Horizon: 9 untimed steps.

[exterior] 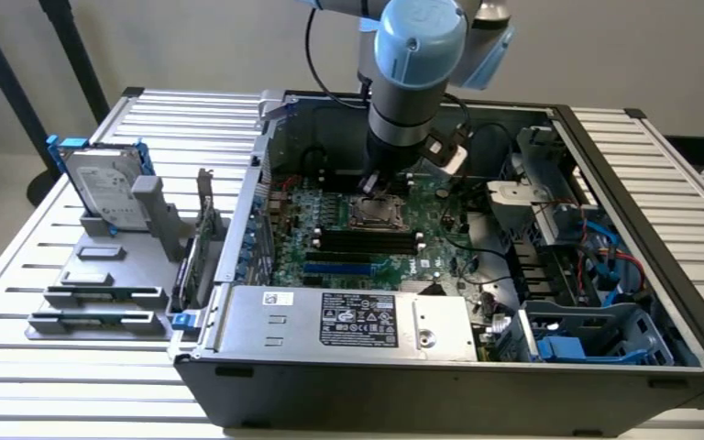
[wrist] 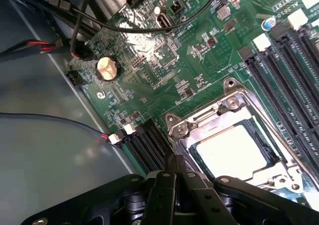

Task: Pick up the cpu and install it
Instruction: 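Install the first cpu locking lever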

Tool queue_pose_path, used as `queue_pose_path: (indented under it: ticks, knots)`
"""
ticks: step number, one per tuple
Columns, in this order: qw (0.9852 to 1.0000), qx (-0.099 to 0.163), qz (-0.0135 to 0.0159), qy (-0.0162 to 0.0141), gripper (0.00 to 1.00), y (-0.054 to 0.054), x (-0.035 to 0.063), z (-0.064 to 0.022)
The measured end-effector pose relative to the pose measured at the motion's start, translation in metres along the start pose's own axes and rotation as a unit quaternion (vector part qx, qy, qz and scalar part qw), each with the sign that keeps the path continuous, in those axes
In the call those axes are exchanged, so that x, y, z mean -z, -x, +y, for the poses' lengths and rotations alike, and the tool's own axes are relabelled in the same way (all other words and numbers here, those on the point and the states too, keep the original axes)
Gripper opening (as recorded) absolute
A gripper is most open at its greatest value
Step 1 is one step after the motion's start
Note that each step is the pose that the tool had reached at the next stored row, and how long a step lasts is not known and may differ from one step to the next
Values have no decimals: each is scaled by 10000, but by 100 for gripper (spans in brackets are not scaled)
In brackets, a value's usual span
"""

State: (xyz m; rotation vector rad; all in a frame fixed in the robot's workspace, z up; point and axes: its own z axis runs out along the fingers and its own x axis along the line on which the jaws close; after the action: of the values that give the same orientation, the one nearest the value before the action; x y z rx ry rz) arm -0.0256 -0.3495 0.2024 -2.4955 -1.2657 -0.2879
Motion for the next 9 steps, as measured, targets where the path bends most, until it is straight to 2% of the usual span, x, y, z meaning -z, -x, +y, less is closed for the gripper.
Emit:
queue_pose_path:
  ticks: [9]
  knots:
    - [10000, -33, -15, -56, 11, 198, 239, 143]
